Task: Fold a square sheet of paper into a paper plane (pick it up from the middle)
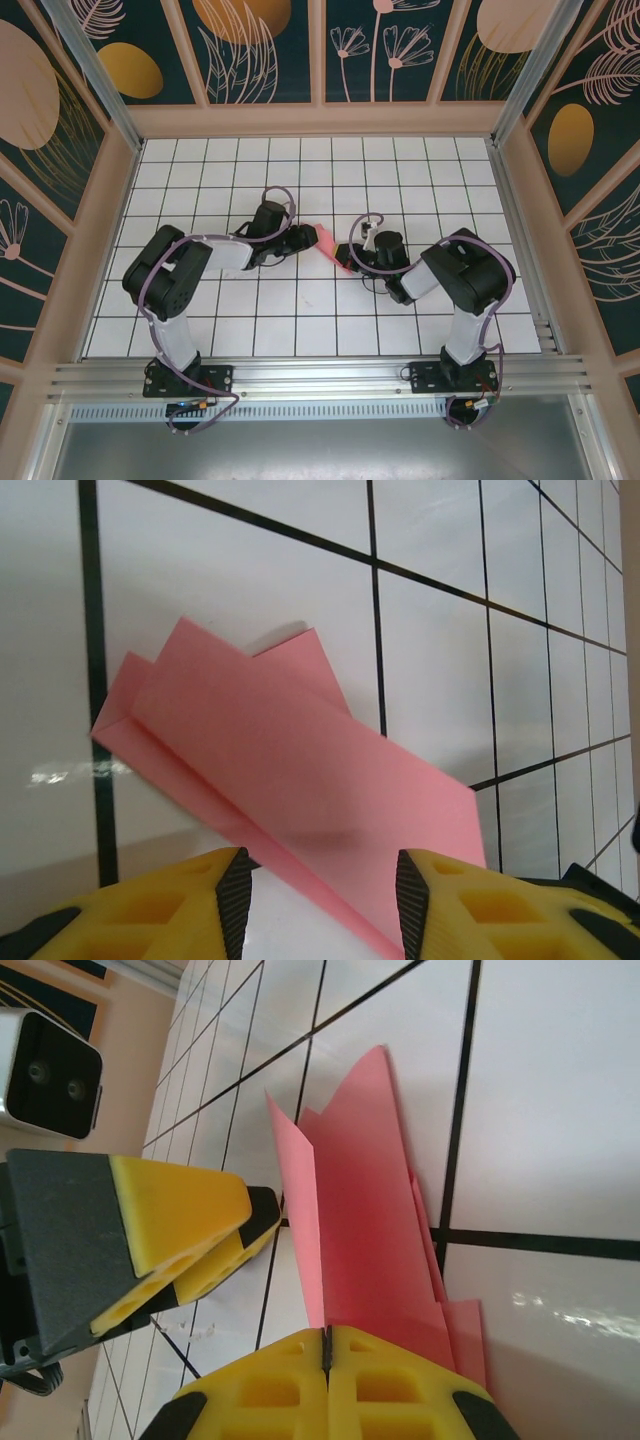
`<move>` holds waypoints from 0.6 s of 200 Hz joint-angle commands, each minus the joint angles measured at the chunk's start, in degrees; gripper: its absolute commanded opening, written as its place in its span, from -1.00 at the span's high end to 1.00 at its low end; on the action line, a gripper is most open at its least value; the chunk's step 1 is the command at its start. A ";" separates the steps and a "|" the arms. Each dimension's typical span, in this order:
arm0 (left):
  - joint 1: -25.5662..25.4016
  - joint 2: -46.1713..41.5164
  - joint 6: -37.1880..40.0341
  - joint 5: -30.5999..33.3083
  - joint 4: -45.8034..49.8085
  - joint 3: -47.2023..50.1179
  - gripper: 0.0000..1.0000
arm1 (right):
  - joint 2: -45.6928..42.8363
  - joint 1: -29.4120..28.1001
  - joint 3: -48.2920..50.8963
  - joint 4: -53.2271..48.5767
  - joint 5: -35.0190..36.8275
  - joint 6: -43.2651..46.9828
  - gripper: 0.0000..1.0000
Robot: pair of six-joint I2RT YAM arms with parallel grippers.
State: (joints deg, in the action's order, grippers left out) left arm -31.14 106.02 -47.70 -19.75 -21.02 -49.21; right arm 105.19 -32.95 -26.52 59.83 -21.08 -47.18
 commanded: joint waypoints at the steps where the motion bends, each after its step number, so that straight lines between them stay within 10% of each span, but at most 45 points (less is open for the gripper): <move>1: -0.56 1.11 1.72 -1.21 -1.84 -1.93 0.14 | 1.27 0.82 1.06 1.98 -0.49 -2.37 1.00; 120: -1.38 6.03 3.44 -2.68 -0.18 -6.20 0.27 | 2.14 1.26 1.78 -0.05 -0.37 -4.98 1.00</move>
State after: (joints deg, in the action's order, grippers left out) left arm -32.08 110.96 -45.82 -21.43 -21.19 -53.80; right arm 106.32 -32.16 -25.69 59.75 -21.06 -50.63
